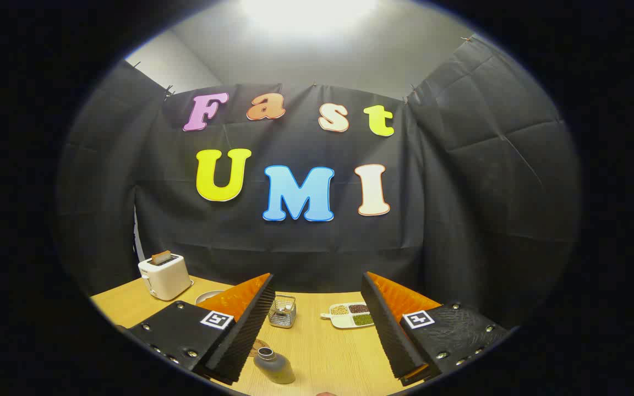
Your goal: Take the bottle from table, then pour the juice into the cup, finally place the bottle on the coaster
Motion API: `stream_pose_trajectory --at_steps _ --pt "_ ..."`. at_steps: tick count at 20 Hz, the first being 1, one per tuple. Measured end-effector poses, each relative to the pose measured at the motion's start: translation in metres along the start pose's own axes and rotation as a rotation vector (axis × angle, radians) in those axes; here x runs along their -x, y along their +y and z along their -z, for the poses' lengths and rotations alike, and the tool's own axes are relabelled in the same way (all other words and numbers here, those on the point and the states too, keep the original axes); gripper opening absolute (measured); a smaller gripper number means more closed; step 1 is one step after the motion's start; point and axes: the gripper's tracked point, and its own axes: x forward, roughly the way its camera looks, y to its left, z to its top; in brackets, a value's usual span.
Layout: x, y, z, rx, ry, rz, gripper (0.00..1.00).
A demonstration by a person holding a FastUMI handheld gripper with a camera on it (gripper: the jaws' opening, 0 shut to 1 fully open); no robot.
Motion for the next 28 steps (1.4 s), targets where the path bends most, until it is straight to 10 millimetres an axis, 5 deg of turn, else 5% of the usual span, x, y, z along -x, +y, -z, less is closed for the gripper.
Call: stream_pose_trajectory --at_steps 16,23,28 --pt "0.000 0.017 0.008 0.014 0.000 -0.046 0.96" --pt "0.006 0.029 0.033 0.021 -0.008 -0.081 0.96" --pt "0.010 0.049 0.073 0.018 0.031 -0.112 0.96"
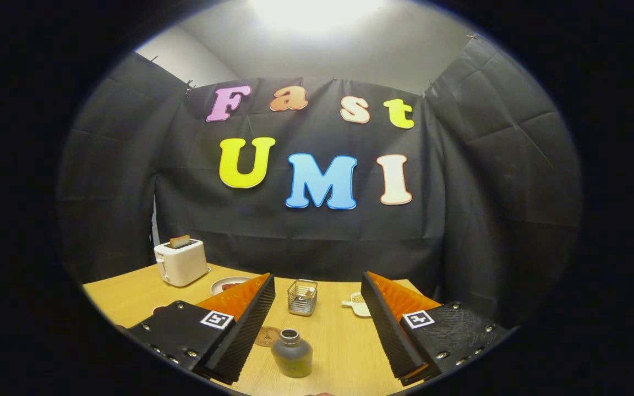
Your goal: Take the bottle from table, then pour the juice into the cup, finally place the bottle on the coaster
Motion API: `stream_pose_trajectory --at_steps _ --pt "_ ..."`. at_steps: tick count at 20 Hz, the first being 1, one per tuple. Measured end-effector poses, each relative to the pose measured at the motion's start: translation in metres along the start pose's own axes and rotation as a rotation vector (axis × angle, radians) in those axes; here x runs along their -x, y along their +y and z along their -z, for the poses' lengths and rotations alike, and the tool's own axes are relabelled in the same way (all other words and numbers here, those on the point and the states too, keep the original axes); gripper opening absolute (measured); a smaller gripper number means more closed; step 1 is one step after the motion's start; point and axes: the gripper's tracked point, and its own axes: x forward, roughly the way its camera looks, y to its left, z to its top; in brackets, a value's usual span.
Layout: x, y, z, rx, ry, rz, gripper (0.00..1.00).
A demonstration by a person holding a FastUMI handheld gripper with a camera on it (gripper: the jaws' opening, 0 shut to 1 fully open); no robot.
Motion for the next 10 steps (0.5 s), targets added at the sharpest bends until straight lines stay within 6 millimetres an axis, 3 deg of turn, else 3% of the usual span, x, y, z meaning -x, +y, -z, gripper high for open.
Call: stream_pose_trajectory --at_steps 3,10 --pt "-0.001 0.010 0.023 -0.017 0.006 0.002 0.96" --pt "-0.011 0.018 0.103 -0.048 0.063 0.033 0.96"
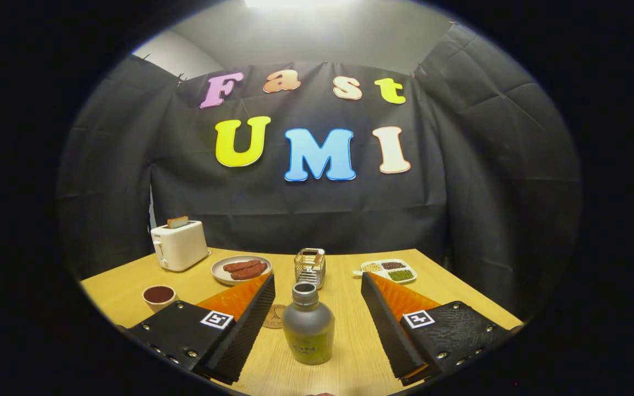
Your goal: Take the bottle from table, then pour the juice into the cup, finally place the bottle on the coaster
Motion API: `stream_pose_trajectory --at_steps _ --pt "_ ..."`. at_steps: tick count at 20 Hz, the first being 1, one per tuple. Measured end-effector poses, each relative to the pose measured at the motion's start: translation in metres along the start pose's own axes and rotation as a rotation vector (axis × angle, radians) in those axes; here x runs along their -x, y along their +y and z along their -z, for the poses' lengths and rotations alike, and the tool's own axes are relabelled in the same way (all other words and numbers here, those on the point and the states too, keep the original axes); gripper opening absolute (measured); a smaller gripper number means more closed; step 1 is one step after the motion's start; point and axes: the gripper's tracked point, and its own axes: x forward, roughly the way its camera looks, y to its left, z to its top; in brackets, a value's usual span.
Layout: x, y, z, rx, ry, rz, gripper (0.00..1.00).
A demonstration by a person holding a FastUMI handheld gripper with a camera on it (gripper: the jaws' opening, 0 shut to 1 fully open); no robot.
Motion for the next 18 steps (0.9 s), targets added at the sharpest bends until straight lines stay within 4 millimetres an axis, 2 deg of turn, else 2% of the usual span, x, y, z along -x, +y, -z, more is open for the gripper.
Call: stream_pose_trajectory --at_steps 5,9,16,18 --pt "-0.016 0.007 0.040 0.022 0.029 -0.011 0.96" --pt "-0.026 0.016 0.064 0.017 0.047 -0.028 0.96" --pt "-0.050 0.017 0.087 -0.022 0.051 0.013 0.96" --pt "-0.052 0.018 0.086 -0.016 0.065 0.011 0.87"
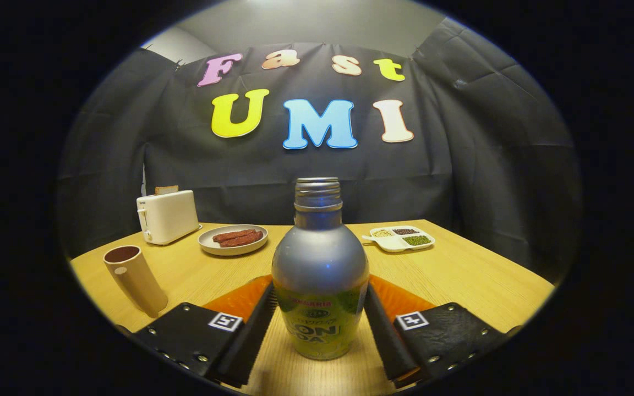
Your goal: Take the bottle from table, then pour the juice into the cup, finally place the bottle on the coaster
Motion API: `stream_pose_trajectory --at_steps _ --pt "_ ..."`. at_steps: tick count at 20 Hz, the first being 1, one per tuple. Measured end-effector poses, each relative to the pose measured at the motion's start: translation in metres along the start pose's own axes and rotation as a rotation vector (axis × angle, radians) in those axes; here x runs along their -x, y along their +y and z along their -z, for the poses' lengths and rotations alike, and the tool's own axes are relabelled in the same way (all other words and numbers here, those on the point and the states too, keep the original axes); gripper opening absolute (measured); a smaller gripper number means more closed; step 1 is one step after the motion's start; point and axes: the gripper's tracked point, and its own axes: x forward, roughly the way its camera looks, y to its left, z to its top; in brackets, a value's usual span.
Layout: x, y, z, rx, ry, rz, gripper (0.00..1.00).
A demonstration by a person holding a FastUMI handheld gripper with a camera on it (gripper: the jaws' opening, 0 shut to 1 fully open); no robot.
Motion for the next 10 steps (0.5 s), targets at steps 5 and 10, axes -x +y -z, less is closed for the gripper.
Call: stream_pose_trajectory --at_steps 5,10 --pt "-0.001 -0.001 -0.013 0.090 0.053 0.024 0.77" --pt "0.000 0.012 -0.050 0.254 0.075 0.025 0.76"
